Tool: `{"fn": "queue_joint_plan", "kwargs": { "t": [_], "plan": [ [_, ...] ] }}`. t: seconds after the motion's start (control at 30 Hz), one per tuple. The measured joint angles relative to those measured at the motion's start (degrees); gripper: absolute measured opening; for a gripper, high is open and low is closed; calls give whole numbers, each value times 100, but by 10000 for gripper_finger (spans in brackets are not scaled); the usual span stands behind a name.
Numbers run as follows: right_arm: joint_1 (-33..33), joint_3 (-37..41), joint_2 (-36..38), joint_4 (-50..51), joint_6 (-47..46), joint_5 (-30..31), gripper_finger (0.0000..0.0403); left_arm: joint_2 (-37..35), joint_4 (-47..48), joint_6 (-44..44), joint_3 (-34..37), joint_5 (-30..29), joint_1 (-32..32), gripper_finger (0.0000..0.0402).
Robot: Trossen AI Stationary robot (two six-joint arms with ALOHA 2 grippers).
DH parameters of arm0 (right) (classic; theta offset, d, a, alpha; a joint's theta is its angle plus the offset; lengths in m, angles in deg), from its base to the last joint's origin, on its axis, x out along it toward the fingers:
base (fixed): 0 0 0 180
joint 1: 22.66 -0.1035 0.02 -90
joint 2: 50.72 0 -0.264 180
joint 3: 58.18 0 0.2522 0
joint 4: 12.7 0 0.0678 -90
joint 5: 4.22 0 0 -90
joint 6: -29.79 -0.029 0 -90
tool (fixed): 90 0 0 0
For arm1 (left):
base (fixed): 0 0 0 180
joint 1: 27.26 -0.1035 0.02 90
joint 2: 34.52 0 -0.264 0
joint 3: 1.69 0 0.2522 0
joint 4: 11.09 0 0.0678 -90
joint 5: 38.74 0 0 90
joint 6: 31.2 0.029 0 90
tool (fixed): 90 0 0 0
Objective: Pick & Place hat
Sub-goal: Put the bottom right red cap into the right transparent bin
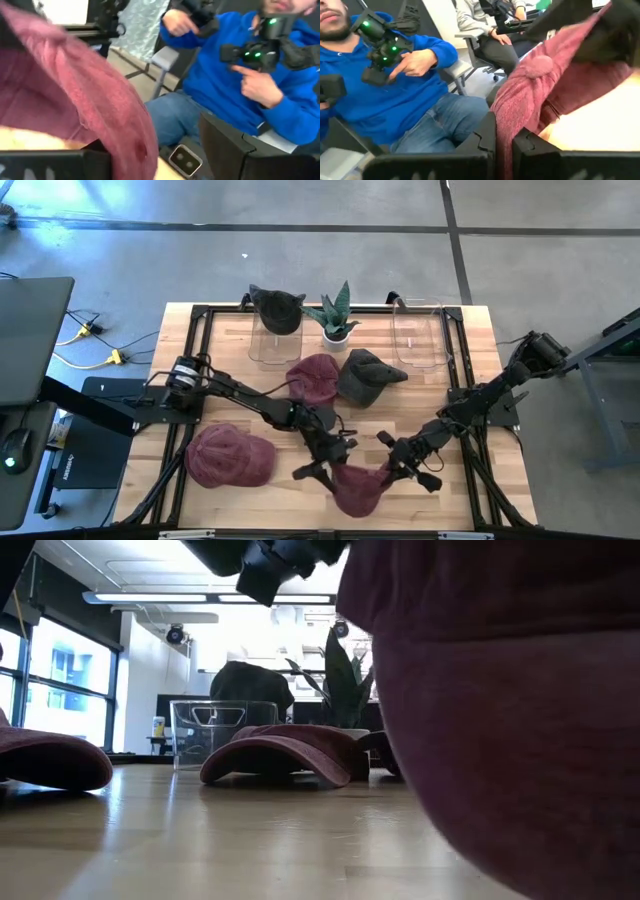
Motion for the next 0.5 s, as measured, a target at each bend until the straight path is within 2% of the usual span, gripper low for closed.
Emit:
{"fn": "queue_joint_plan", "kwargs": {
  "t": [0.13,0.23,0.5],
  "plan": [
    [0,0,0,-61,21,-191,12,-25,-17,3,-2,-124,0,178],
    [21,0,0,-183,-119,-200,35,-23,-21,2,0,-332,0,158],
    [298,0,2,-260,-455,-130,136,-23,-20,-37,0,-970,-2,42]
  ]
}}
